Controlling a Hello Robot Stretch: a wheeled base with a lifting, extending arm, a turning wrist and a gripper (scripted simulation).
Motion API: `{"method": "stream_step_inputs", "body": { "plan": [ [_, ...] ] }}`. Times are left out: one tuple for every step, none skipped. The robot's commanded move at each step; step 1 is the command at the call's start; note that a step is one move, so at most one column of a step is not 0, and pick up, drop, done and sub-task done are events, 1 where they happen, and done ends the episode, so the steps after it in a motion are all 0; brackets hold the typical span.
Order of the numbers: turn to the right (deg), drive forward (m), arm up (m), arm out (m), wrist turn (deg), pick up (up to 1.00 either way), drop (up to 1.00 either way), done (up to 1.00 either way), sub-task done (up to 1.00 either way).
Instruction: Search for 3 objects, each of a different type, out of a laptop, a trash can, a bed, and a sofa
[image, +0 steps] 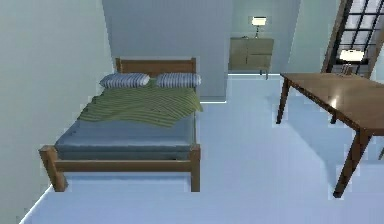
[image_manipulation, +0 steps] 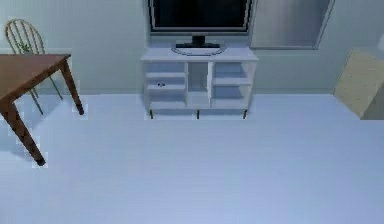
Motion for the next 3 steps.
{"method": "stream_step_inputs", "body": {
  "plan": [
    [-6.0,0.00,0.00,0.00,0.0,0.00,0.00,0.00,0.00],
    [0.0,0.60,0.00,0.00,0.0,0.00,0.00,0.00,0.00],
    [-9.0,0.00,0.00,0.00,0.0,0.00,0.00,0.00,0.00]
  ]
}}
